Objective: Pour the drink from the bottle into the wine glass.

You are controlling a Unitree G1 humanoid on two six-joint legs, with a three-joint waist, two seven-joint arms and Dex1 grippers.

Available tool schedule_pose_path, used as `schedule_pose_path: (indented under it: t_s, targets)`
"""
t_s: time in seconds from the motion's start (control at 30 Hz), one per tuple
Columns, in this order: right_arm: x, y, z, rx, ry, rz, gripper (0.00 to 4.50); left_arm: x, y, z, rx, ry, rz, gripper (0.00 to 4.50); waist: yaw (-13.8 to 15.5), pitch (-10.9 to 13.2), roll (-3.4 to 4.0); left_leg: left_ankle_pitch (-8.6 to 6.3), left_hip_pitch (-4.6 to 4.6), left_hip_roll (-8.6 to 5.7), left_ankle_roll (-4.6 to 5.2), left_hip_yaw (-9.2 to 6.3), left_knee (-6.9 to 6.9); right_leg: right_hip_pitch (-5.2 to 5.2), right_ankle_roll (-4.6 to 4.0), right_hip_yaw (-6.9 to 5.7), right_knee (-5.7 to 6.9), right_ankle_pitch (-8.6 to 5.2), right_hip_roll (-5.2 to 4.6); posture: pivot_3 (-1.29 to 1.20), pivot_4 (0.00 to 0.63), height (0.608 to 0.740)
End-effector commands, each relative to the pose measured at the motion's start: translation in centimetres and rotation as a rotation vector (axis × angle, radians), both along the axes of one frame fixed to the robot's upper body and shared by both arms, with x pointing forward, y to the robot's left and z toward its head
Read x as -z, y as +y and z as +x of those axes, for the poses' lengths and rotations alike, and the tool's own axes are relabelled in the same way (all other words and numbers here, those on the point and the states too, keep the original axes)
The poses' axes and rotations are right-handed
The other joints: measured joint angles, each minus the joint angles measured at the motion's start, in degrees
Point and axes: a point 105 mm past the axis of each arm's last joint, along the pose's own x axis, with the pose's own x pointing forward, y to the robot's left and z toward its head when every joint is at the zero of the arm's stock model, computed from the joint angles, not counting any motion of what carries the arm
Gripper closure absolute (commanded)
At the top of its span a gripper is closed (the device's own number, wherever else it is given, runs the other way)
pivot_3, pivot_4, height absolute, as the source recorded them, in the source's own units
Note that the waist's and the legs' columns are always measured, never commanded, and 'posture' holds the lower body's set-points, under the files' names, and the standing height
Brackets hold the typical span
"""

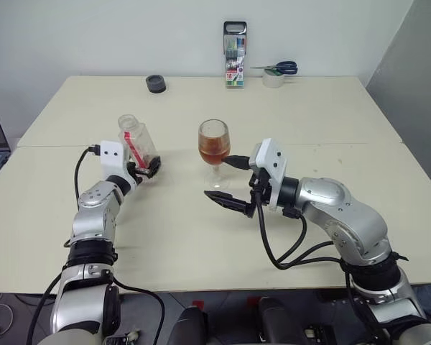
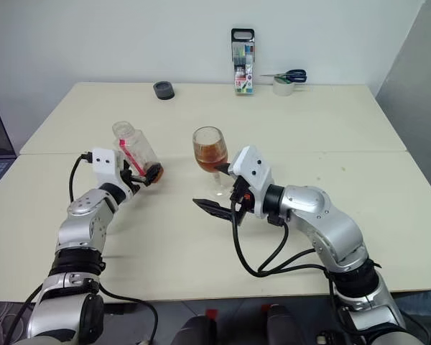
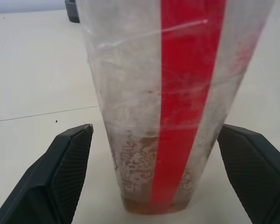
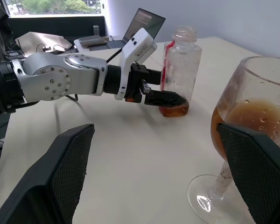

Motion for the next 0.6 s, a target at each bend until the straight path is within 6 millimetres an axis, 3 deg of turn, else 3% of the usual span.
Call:
schedule_pose_path:
  t_s: [0.03,0.27,0.6]
  targets:
    - [-0.5,0.1,-0.1,-0.006,-0.035,0.006,0.0,-1.4,-0.1,-0.3,0.025,-0.067,0.062,0.08,0.05,0.0,0.0,0.0,0.0,0.0,0.0,0.0,0.0,0.0,0.0,0.0,0.0,0.0,0.0,0.0,0.15,0.74]
    - [1.0,-1.1,0.9,0.072,-0.044,0.025,0.0,-0.5,-0.3,-1.1,0.047,-0.071,0.099,0.08,0.43,0.0,0.0,-0.01,0.0,0.0,0.01,0.04,-0.01,0.0,0.0,0.02,-0.03,0.0,-0.01,0.0,0.15,0.74]
    - [3.2,-1.9,0.1,0.11,-0.019,0.047,0.0,0.3,0.0,-2.7,0.051,-0.057,0.118,0.08,0.5,0.0,0.0,-0.11,0.04,0.01,0.2,0.05,-0.03,0.02,0.0,0.04,-0.03,0.0,0.0,0.0,0.15,0.74]
